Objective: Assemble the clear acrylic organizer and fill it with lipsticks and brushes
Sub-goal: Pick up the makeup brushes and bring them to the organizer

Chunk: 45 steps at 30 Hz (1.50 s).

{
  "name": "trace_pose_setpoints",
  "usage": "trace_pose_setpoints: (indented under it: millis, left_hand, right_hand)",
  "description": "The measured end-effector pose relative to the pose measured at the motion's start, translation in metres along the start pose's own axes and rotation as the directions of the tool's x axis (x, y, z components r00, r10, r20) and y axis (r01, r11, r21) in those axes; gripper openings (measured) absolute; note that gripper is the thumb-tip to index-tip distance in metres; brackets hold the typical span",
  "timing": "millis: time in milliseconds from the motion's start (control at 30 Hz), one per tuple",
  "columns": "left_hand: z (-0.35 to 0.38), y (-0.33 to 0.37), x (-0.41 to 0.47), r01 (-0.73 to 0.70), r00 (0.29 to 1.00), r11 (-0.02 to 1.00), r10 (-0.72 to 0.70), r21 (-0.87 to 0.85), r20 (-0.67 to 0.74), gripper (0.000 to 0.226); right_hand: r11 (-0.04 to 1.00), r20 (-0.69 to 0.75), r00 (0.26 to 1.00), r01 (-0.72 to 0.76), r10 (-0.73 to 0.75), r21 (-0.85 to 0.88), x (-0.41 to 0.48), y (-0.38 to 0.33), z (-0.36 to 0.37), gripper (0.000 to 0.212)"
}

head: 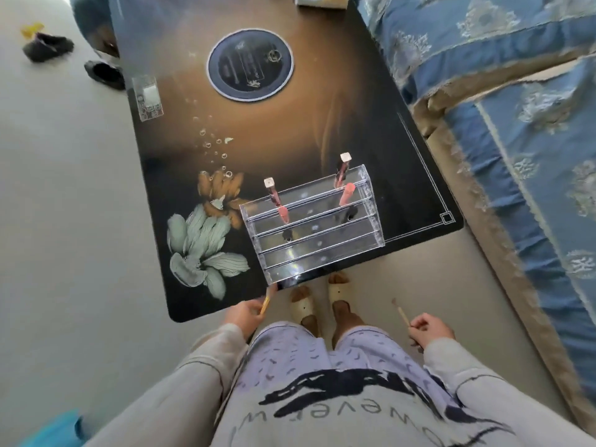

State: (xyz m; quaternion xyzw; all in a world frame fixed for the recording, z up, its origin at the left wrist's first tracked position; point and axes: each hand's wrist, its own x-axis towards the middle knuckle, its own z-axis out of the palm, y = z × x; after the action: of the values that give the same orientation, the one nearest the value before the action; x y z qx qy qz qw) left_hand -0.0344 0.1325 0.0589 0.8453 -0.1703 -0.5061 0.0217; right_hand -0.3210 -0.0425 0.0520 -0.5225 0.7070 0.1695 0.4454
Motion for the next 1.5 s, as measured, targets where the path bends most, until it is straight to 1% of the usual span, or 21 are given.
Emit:
trace_pose_setpoints:
  millis: [100, 200, 267, 367, 400, 433, 500, 567, 633, 667, 733, 800, 933, 967, 1033, 1233, 1367, 1500]
  left_hand:
    - [0.014, -0.026, -0.010, 0.138, 0.990, 0.980, -0.141, -0.142, -0.011, 0.025]
    - [0.030, -0.046, -0.021, 0.247, 0.968, 0.945, -0.252, -0.212, 0.005, 0.026]
    - [0.039, -0.050, -0.025, 0.291, 0.955, 0.921, -0.297, -0.259, 0.016, 0.026]
    - [0.050, -0.043, -0.029, 0.315, 0.944, 0.898, -0.329, -0.308, 0.007, 0.026]
    - [0.052, -0.038, -0.029, 0.307, 0.945, 0.894, -0.328, -0.327, -0.008, 0.026]
    - [0.054, -0.031, -0.029, 0.291, 0.947, 0.887, -0.321, -0.358, -0.026, 0.025]
    - [0.058, -0.017, -0.027, 0.244, 0.952, 0.867, -0.300, -0.434, -0.063, 0.024]
    - [0.059, -0.004, -0.026, 0.204, 0.952, 0.845, -0.288, -0.495, -0.100, 0.023]
    - [0.061, 0.005, -0.027, 0.173, 0.952, 0.825, -0.280, -0.539, -0.122, 0.022]
    - [0.062, 0.008, -0.028, 0.164, 0.953, 0.821, -0.275, -0.546, -0.128, 0.022]
    - [0.065, 0.008, -0.032, 0.173, 0.951, 0.823, -0.282, -0.542, -0.125, 0.021]
    - [0.068, 0.006, -0.037, 0.202, 0.946, 0.815, -0.307, -0.542, -0.109, 0.021]
    - [0.071, -0.005, -0.049, 0.247, 0.927, 0.797, -0.359, -0.551, -0.104, 0.023]
    - [0.072, -0.008, -0.052, 0.258, 0.921, 0.787, -0.375, -0.560, -0.102, 0.024]
    - [0.074, -0.015, -0.058, 0.281, 0.911, 0.769, -0.401, -0.575, -0.092, 0.023]
    - [0.083, -0.033, -0.065, 0.361, 0.891, 0.746, -0.454, -0.560, -0.029, 0.021]
    - [0.082, -0.031, -0.064, 0.353, 0.899, 0.764, -0.438, -0.540, -0.031, 0.021]
    - [0.074, -0.024, -0.056, 0.318, 0.910, 0.779, -0.410, -0.541, -0.055, 0.019]
  right_hand:
    - [0.992, 0.038, 0.996, 0.089, -0.086, -0.092, 0.018, -0.023, -0.014, 0.033]
    - [0.969, 0.071, 0.986, 0.160, -0.149, -0.190, 0.033, -0.046, -0.025, 0.035]
    - [0.944, 0.108, 0.977, 0.208, -0.186, -0.258, 0.041, -0.061, -0.029, 0.036]
    - [0.853, 0.230, 0.944, 0.317, -0.238, -0.416, 0.044, -0.085, -0.029, 0.031]
    - [0.782, 0.277, 0.924, 0.373, -0.264, -0.499, 0.043, -0.095, -0.027, 0.025]
    - [0.683, 0.326, 0.898, 0.438, -0.297, -0.585, 0.039, -0.105, -0.025, 0.016]
    - [0.452, 0.417, 0.837, 0.543, -0.353, -0.708, 0.031, -0.127, -0.016, 0.003]
    - [0.221, 0.505, 0.759, 0.621, -0.411, -0.752, 0.025, -0.150, -0.004, 0.018]
    - [0.040, 0.572, 0.666, 0.668, -0.479, -0.743, 0.020, -0.173, 0.011, 0.025]
    - [-0.027, 0.595, 0.620, 0.681, -0.511, -0.732, 0.018, -0.183, 0.018, 0.027]
    - [-0.127, 0.624, 0.541, 0.689, -0.564, -0.713, 0.015, -0.198, 0.031, 0.028]
    - [-0.207, 0.649, 0.494, 0.681, -0.579, -0.703, 0.014, -0.206, 0.041, 0.028]
    - [-0.295, 0.664, 0.437, 0.652, -0.607, -0.699, 0.016, -0.213, 0.056, 0.028]
    - [-0.317, 0.671, 0.429, 0.643, -0.605, -0.697, 0.017, -0.214, 0.058, 0.028]
    - [-0.339, 0.678, 0.435, 0.629, -0.592, -0.700, 0.019, -0.212, 0.061, 0.028]
    - [-0.341, 0.677, 0.468, 0.614, -0.569, -0.711, 0.029, -0.208, 0.063, 0.028]
    - [-0.345, 0.704, 0.442, 0.648, -0.556, -0.679, 0.032, -0.204, 0.062, 0.027]
    - [-0.339, 0.704, 0.428, 0.658, -0.566, -0.672, 0.034, -0.201, 0.062, 0.033]
